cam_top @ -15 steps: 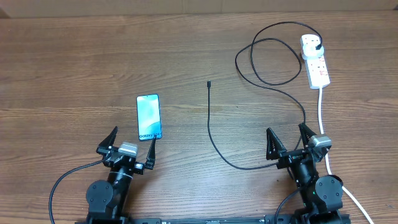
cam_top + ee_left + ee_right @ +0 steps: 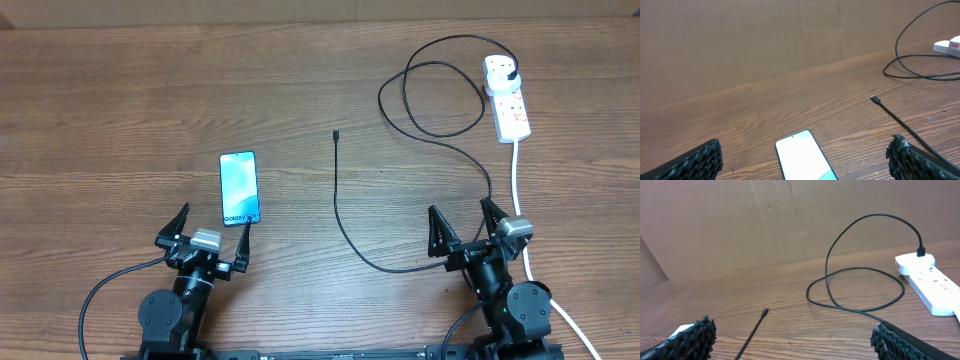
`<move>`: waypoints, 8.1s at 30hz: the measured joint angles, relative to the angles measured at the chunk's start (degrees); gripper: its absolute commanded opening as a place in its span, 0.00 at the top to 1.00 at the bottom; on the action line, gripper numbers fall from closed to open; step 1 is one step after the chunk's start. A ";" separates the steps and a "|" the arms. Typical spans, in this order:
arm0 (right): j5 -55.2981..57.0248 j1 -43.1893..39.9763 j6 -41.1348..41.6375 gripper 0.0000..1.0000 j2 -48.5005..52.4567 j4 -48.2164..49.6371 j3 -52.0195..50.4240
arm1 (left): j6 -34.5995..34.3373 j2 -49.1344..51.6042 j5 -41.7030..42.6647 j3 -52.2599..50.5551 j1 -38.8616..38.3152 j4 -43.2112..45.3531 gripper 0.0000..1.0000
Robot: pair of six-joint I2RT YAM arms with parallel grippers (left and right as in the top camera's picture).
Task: Plug charger to phone and switch on socket
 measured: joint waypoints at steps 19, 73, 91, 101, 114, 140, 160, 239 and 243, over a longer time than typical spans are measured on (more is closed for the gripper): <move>0.00 0.00 0.00 0.00 0.00 0.04 0.00 | 0.00 0.00 0.00 0.00 0.00 0.00 0.00; 0.00 0.00 0.00 0.00 0.00 0.07 0.00 | 0.00 0.00 -0.26 0.00 0.00 0.00 0.00; 0.02 0.00 -0.02 0.00 0.00 0.07 0.00 | 0.00 0.00 -0.26 0.00 0.00 0.00 0.00; 0.00 0.00 0.00 0.00 0.00 0.04 0.00 | 0.00 0.00 -0.26 0.00 0.00 -0.02 0.00; 0.00 0.00 0.00 0.00 0.00 0.04 0.00 | 0.00 0.00 -0.26 0.00 0.00 0.00 0.00; 0.00 0.00 -0.04 0.00 0.00 0.07 0.00 | 0.00 0.00 -0.26 0.00 0.00 0.00 0.00; -0.02 0.00 -0.02 0.00 0.00 0.04 0.00 | 0.00 0.00 -0.26 0.00 0.00 0.00 0.00; 1.09 0.00 -1.97 0.00 11.23 -3.80 12.57 | -2.95 4.63 -1.46 10.69 0.00 -4.07 0.00; 1.09 0.00 -1.97 0.00 17.66 -7.41 17.51 | -3.10 11.56 -1.29 15.43 0.00 -5.27 0.00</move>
